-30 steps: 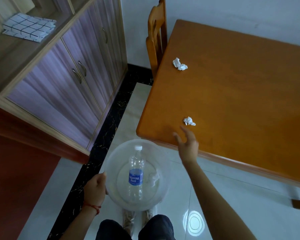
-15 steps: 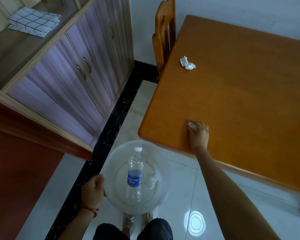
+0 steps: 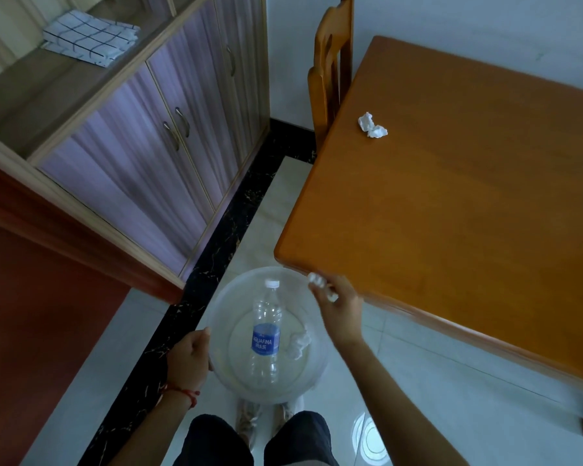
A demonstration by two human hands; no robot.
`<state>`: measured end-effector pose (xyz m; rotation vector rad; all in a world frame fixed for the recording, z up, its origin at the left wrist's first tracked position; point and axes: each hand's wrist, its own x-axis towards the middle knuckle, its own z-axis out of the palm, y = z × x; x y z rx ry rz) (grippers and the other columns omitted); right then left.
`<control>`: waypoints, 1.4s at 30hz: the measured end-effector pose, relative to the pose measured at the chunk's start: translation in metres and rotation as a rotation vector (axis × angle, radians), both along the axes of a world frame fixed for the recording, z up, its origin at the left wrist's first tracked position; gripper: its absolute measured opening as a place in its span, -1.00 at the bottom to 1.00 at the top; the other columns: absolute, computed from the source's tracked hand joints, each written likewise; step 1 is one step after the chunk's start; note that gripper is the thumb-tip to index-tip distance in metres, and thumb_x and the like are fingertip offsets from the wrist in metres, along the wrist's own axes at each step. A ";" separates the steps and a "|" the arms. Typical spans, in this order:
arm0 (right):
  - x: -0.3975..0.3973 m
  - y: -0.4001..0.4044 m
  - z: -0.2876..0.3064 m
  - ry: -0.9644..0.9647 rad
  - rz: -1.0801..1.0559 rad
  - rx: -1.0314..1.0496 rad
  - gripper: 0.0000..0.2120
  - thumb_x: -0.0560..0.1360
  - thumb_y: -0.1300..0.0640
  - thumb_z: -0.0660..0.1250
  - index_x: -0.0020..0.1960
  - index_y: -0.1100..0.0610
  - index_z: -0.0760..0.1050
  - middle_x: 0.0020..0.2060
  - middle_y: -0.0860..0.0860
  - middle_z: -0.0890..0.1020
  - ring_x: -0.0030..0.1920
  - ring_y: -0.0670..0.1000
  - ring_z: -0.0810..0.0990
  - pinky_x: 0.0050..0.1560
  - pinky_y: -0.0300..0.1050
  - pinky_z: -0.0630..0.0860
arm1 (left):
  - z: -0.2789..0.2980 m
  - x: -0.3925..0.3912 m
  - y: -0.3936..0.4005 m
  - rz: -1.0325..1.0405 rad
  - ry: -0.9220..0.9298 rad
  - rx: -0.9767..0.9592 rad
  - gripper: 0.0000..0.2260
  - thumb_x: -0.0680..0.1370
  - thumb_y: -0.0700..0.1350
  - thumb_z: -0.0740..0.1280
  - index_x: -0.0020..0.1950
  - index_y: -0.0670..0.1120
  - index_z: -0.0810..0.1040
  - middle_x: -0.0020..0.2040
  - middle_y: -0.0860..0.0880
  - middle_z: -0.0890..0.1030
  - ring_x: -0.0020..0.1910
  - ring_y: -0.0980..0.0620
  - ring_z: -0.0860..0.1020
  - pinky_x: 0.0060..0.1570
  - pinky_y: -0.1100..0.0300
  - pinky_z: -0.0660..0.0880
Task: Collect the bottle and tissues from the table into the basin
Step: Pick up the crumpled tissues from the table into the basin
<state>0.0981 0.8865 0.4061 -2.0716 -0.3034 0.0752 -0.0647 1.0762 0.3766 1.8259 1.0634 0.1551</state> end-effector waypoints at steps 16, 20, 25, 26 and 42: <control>-0.037 -0.017 -0.008 0.077 0.012 -0.253 -0.52 0.49 -0.12 0.20 0.25 0.18 0.46 0.23 0.16 0.54 0.26 0.14 0.48 0.27 0.11 0.44 | 0.003 -0.016 0.005 0.071 -0.040 -0.017 -0.54 0.26 0.24 0.06 -0.52 -0.14 0.37 -0.63 -0.03 0.42 -0.53 -0.05 0.44 -0.38 0.17 0.40; -0.039 -0.021 -0.012 0.391 0.020 -0.286 -0.57 0.55 -0.06 0.14 0.34 0.13 0.36 0.24 0.13 0.54 0.15 0.10 0.55 0.16 0.00 0.49 | 0.006 -0.022 0.009 0.091 -0.041 -0.008 -0.57 0.37 0.13 0.13 -0.49 -0.20 0.40 -0.61 -0.05 0.42 -0.52 -0.04 0.44 -0.40 0.15 0.41; -0.050 0.002 -0.005 0.416 0.080 -0.198 -0.68 0.59 0.03 0.11 0.18 0.16 0.52 -0.09 0.04 0.61 -0.18 -0.09 0.53 -0.20 -0.36 0.42 | 0.012 -0.031 0.021 0.131 -0.054 -0.036 -0.69 0.37 0.03 0.14 -0.43 -0.17 0.44 -0.57 -0.08 0.44 -0.50 -0.04 0.45 -0.42 0.20 0.43; -0.051 0.008 -0.003 0.406 0.085 -0.193 -0.70 0.59 0.05 0.11 0.13 0.17 0.54 -0.14 0.02 0.60 -0.21 -0.10 0.52 -0.22 -0.34 0.42 | 0.013 -0.034 0.026 0.140 -0.054 -0.033 -0.70 0.36 0.03 0.14 -0.45 -0.15 0.43 -0.58 -0.06 0.44 -0.51 -0.02 0.44 -0.44 0.22 0.41; -0.081 0.162 -0.004 0.420 -0.187 -0.118 -0.72 0.57 0.11 0.15 -0.15 0.25 0.53 -0.32 0.18 0.61 -0.34 0.03 0.52 -0.32 -0.11 0.43 | 0.017 -0.014 0.214 -0.083 -0.074 -0.001 -0.73 0.34 0.19 0.20 -0.44 0.04 0.40 -0.46 0.01 0.45 -0.35 -0.01 0.41 -0.36 0.16 0.35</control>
